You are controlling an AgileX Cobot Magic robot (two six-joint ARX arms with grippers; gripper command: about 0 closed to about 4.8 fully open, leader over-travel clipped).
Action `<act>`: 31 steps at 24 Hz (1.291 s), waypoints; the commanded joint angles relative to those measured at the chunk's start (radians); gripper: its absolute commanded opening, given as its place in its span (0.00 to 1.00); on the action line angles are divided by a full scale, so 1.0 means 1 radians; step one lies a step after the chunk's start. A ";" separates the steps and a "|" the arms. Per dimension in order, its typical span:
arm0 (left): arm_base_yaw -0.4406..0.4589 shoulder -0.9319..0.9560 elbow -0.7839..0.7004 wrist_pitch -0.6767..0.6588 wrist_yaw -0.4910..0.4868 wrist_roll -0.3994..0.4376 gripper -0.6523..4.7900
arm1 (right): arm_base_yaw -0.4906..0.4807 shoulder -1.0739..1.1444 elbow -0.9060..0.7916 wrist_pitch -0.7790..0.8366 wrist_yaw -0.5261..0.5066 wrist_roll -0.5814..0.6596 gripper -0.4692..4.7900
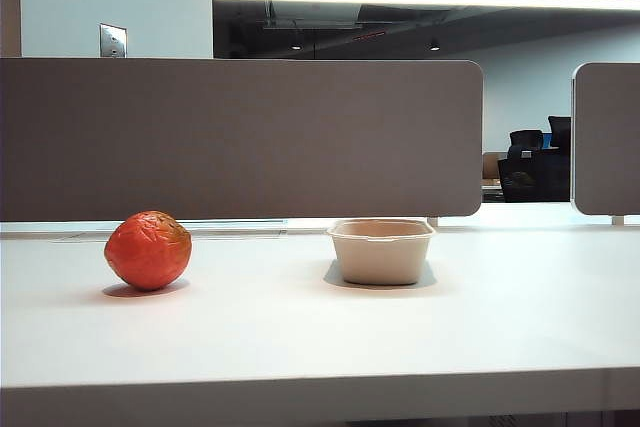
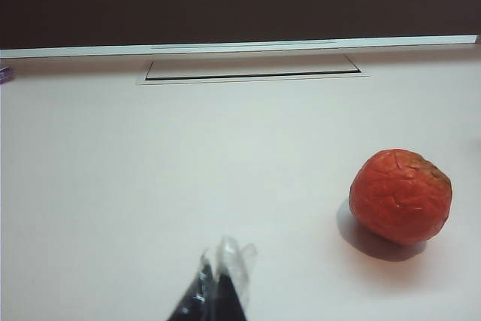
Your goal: Pick up the orange and place it into the paper lunchbox.
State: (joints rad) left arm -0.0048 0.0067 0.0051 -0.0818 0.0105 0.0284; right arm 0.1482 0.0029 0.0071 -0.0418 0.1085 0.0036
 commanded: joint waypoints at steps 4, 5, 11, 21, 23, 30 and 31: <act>0.000 -0.003 -0.002 0.015 -0.011 -0.003 0.11 | 0.001 -0.001 -0.003 0.017 -0.003 0.003 0.08; 0.000 -0.003 -0.002 0.015 -0.011 -0.003 0.11 | 0.001 -0.001 -0.003 0.017 -0.003 0.004 0.08; 0.000 -0.002 0.066 0.008 -0.019 -0.208 0.11 | 0.001 0.000 0.110 0.014 0.000 0.053 0.08; 0.000 0.182 0.353 -0.081 -0.033 -0.291 0.11 | 0.001 0.212 0.503 -0.140 0.000 0.127 0.08; 0.000 0.266 0.409 -0.081 -0.028 -0.292 0.11 | 0.001 0.278 0.559 -0.165 -0.015 0.126 0.08; -0.002 0.584 0.592 -0.014 -0.002 -0.291 0.11 | 0.002 0.528 0.732 -0.172 -0.239 0.124 0.08; -0.002 0.624 0.615 -0.010 -0.002 -0.291 0.11 | 0.002 0.555 0.755 -0.172 -0.266 0.124 0.08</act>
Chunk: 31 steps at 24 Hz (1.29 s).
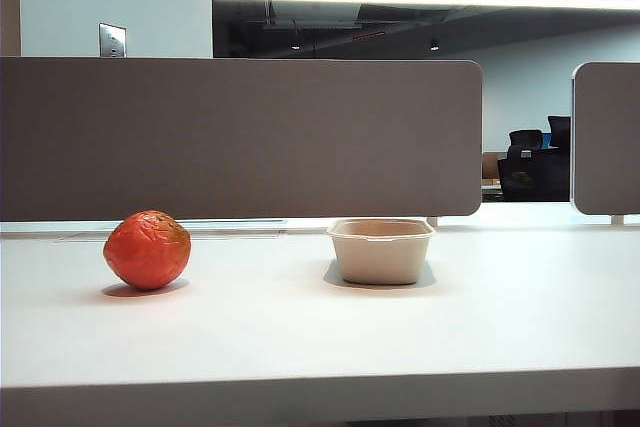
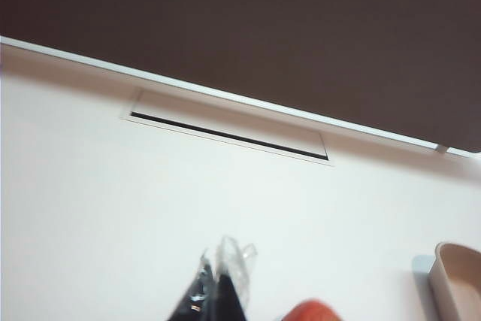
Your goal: Pick up the orange and place it into the paper lunchbox.
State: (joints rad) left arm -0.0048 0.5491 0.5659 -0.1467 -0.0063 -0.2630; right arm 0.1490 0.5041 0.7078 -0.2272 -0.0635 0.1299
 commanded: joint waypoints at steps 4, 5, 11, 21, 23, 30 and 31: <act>-0.019 0.303 0.192 0.032 0.068 0.000 0.11 | 0.016 0.187 0.214 -0.086 -0.160 -0.006 0.08; -0.077 0.400 0.246 0.027 0.072 0.001 0.11 | 0.071 0.222 0.272 -0.183 -0.159 -0.013 0.08; -0.226 0.597 0.289 0.040 0.114 0.048 0.11 | 0.343 0.227 0.273 -0.290 -0.041 -0.021 0.08; -0.288 0.886 0.289 0.144 0.140 0.144 1.00 | 0.600 0.233 0.273 -0.375 0.174 -0.017 0.08; -0.288 0.918 0.289 0.149 0.141 0.144 1.00 | 0.614 0.232 0.273 -0.389 0.202 -0.017 0.08; -0.288 1.083 0.288 0.165 0.121 0.184 1.00 | 0.635 0.233 0.273 -0.389 0.201 0.002 0.08; -0.288 1.092 0.289 0.164 0.106 0.184 1.00 | 0.635 0.233 0.273 -0.389 0.201 0.002 0.08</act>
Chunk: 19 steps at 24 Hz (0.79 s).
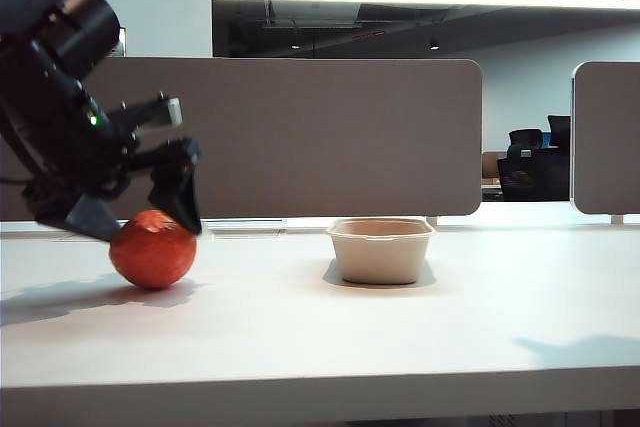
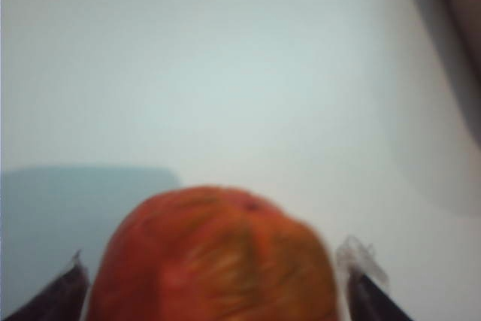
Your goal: Pick up the orange and place it into the paper lunchbox.
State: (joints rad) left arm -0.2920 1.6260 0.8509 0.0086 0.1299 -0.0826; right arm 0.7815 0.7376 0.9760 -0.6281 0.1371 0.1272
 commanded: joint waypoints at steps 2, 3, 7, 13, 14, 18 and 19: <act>0.000 0.022 0.003 0.008 -0.041 0.003 1.00 | 0.002 -0.001 0.005 0.013 0.000 0.005 0.08; 0.000 0.023 0.003 0.007 -0.042 0.003 1.00 | 0.002 -0.001 0.005 0.013 0.000 0.005 0.08; 0.000 0.023 0.004 0.016 -0.043 -0.002 0.79 | 0.002 -0.001 0.005 0.024 0.000 0.004 0.08; 0.000 0.023 0.005 0.064 -0.034 -0.004 0.62 | 0.002 -0.001 0.005 0.034 0.000 0.005 0.08; 0.000 0.023 0.008 0.087 -0.013 -0.005 0.62 | 0.002 -0.001 0.005 0.034 0.000 0.005 0.08; -0.077 0.027 0.199 0.124 0.102 -0.112 0.62 | 0.002 0.000 0.005 0.034 0.000 0.004 0.08; -0.113 0.040 0.240 0.124 0.091 -0.111 0.62 | 0.002 0.000 0.005 0.033 0.000 0.004 0.08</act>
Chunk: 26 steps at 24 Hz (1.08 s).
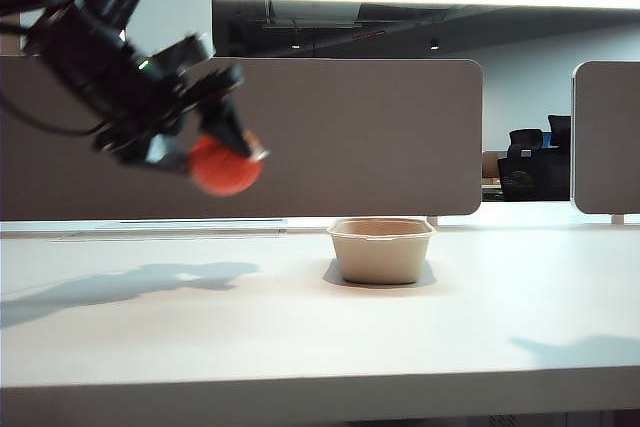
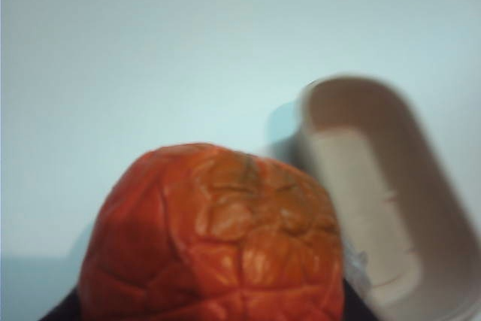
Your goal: Pick up the orange and place it into the paper lunchbox.
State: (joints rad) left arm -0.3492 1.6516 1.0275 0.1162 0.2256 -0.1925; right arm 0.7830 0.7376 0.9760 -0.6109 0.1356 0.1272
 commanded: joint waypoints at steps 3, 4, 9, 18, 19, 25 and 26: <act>-0.118 0.070 0.137 0.020 -0.010 -0.003 0.62 | 0.000 0.001 0.005 0.007 0.004 0.004 0.08; -0.174 0.148 0.207 0.018 -0.025 -0.003 0.62 | 0.000 0.006 0.005 -0.029 0.005 0.004 0.08; -0.282 0.351 0.378 -0.017 -0.075 0.002 0.62 | 0.001 0.028 0.005 -0.133 0.003 0.004 0.08; -0.318 0.401 0.425 -0.186 -0.202 0.028 0.84 | -0.001 0.029 0.005 -0.133 0.005 0.004 0.08; -0.318 0.401 0.425 -0.191 -0.177 0.029 1.00 | -0.001 0.031 0.005 -0.133 0.005 0.004 0.08; -0.317 0.361 0.448 -0.232 -0.142 0.029 1.00 | -0.001 0.037 0.005 -0.132 0.013 0.003 0.08; -0.317 0.339 0.453 -0.260 -0.166 0.032 1.00 | -0.001 0.037 0.005 -0.132 0.029 0.003 0.08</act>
State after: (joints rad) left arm -0.6659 2.0331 1.4647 -0.1173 0.0856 -0.1692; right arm 0.7826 0.7761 0.9760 -0.7544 0.1394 0.1272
